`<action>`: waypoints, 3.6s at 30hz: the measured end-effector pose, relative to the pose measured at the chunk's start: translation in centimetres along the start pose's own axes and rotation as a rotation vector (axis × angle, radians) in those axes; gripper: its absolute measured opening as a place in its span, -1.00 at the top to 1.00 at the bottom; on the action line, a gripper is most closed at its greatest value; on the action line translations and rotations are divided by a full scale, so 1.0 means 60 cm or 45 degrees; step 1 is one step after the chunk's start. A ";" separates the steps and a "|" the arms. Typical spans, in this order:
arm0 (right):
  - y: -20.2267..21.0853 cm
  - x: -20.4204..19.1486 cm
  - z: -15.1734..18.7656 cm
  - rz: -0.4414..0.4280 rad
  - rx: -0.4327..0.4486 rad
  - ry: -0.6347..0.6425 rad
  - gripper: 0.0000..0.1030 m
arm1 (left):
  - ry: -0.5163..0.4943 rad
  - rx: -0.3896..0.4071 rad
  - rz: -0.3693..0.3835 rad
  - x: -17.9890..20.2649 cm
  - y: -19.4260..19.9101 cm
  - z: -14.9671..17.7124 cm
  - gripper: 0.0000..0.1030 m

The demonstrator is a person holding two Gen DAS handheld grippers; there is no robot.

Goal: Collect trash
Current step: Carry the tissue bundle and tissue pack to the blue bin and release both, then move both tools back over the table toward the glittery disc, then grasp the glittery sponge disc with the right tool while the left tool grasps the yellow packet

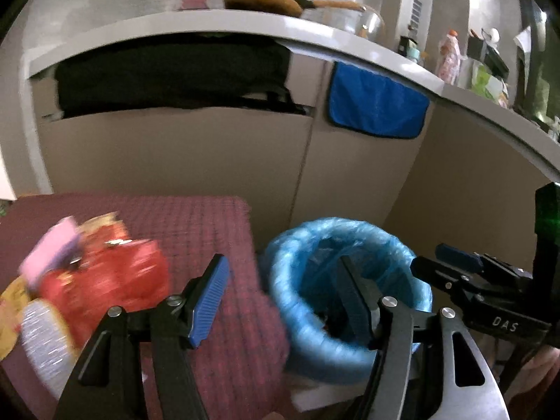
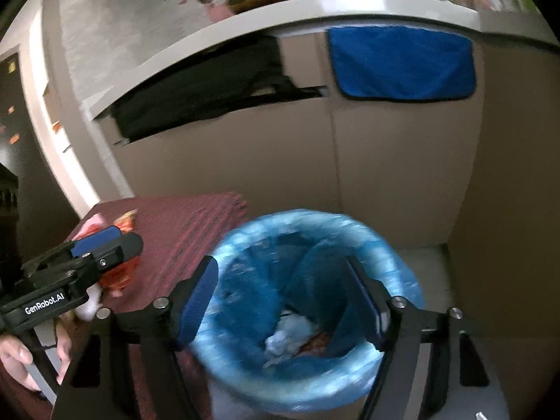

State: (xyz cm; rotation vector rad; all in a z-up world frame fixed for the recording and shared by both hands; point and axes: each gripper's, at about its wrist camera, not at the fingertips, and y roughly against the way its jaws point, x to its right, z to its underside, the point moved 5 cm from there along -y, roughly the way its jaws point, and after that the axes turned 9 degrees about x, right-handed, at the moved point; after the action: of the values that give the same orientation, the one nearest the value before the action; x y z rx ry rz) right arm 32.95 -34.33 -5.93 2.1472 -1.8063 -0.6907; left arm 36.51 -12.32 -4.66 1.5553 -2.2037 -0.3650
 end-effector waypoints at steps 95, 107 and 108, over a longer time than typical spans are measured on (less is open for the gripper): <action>0.014 -0.386 0.170 -0.459 -0.238 0.344 0.76 | 0.708 -0.104 -0.467 -0.527 0.193 0.154 0.79; 0.009 -0.381 0.180 -0.459 -0.252 0.337 0.73 | 0.673 -0.147 -0.505 -0.507 0.149 0.178 0.10; 0.008 -0.381 0.182 -0.456 -0.255 0.342 0.73 | 0.669 -0.148 -0.508 -0.507 0.147 0.178 0.10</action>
State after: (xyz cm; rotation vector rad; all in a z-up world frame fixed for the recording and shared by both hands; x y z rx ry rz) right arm 24.31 -10.97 -10.62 2.3162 -1.1813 -0.5921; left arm 32.85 18.98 -15.74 1.7772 -1.4556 -0.1656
